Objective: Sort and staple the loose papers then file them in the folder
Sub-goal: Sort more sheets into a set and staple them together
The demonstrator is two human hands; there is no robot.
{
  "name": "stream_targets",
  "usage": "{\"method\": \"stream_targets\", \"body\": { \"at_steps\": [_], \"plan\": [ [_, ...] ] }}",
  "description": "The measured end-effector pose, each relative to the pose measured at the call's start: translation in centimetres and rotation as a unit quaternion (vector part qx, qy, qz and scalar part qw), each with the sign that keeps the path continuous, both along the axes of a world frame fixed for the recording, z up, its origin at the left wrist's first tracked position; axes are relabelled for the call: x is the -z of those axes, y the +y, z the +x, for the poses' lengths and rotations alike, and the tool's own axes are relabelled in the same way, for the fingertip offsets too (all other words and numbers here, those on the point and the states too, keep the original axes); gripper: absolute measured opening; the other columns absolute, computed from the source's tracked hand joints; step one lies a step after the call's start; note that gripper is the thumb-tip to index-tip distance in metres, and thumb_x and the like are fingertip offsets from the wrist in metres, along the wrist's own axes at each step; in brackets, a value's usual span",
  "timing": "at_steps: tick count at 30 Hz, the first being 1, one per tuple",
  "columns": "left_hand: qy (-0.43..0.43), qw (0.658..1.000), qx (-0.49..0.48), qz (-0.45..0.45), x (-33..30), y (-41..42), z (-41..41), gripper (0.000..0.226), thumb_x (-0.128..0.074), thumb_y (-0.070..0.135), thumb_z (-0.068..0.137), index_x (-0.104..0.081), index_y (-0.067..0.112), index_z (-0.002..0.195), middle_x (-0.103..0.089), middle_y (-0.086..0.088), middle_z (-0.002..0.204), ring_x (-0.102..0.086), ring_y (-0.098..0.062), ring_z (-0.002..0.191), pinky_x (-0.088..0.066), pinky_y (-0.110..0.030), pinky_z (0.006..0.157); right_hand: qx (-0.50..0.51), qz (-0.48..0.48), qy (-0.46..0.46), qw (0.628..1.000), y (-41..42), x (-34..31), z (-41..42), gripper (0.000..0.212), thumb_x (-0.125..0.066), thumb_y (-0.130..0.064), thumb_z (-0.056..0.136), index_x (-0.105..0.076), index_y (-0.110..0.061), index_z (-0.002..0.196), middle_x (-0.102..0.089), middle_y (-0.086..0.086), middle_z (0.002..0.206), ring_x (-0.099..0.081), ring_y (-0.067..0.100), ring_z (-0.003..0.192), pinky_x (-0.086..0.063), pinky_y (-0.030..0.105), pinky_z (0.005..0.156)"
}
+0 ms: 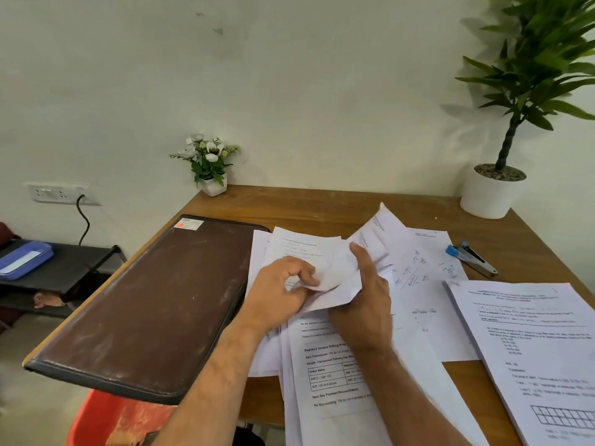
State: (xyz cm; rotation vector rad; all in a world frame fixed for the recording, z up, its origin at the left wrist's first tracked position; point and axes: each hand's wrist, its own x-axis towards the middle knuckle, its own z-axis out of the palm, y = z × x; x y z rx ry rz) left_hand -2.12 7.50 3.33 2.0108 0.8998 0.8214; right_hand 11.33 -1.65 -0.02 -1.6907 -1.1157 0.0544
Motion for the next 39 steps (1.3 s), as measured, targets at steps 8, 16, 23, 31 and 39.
{"method": "stream_targets", "body": {
  "at_steps": [8,16,23,31,39],
  "plan": [
    [0.036,0.991,0.04,-0.126,-1.0,0.5,-0.1,0.037,-0.049,0.001,0.085,-0.08,0.02,0.075,-0.078,0.009,0.095,-0.07,-0.006,0.099,-0.054,-0.028,0.091,0.021,-0.067,-0.061,0.996,-0.4,0.4,0.5,0.025,-0.072,-0.029,0.077,-0.06,-0.026,0.099,-0.066,0.008,0.094,-0.057,0.036,0.094,-0.044,0.032,0.061],
    [0.368,0.914,-0.171,0.01,0.5,2.7,1.6,0.046,-0.064,0.034,0.094,-0.051,0.01,0.131,-0.055,-0.011,0.132,-0.048,-0.032,0.123,-0.046,-0.042,0.098,0.024,-0.019,-0.054,0.998,0.0,1.0,0.7,0.023,-0.075,-0.021,0.076,-0.059,-0.022,0.092,-0.066,0.003,0.093,-0.056,0.032,0.091,-0.04,0.03,0.06],
    [0.398,0.885,-0.238,-0.035,0.8,2.7,3.5,0.09,-0.07,0.062,0.085,-0.031,0.013,0.148,-0.041,-0.011,0.146,-0.038,-0.032,0.133,-0.039,-0.047,0.104,0.034,-0.01,-0.046,0.998,-0.3,1.0,0.7,0.024,-0.067,-0.031,0.071,-0.061,-0.021,0.092,-0.068,0.003,0.094,-0.055,0.031,0.091,-0.039,0.03,0.061],
    [0.37,0.89,-0.261,-0.051,0.7,3.2,3.0,0.097,-0.074,0.073,0.072,-0.042,0.01,0.139,-0.052,-0.013,0.135,-0.054,-0.029,0.123,-0.046,-0.041,0.099,0.045,-0.009,-0.057,0.997,-0.2,1.2,0.9,0.026,-0.078,-0.014,0.074,-0.06,-0.022,0.09,-0.062,0.0,0.087,-0.053,0.03,0.088,-0.049,0.036,0.059],
    [0.396,0.878,-0.269,-0.008,1.1,2.4,3.7,0.084,-0.065,0.071,0.084,-0.046,0.01,0.138,-0.043,-0.012,0.139,-0.038,-0.026,0.129,-0.04,-0.036,0.102,0.041,-0.007,-0.049,0.998,0.1,1.2,0.7,0.022,-0.074,-0.018,0.078,-0.057,-0.023,0.092,-0.064,0.005,0.091,-0.053,0.028,0.089,-0.045,0.034,0.061]
  ]
}}
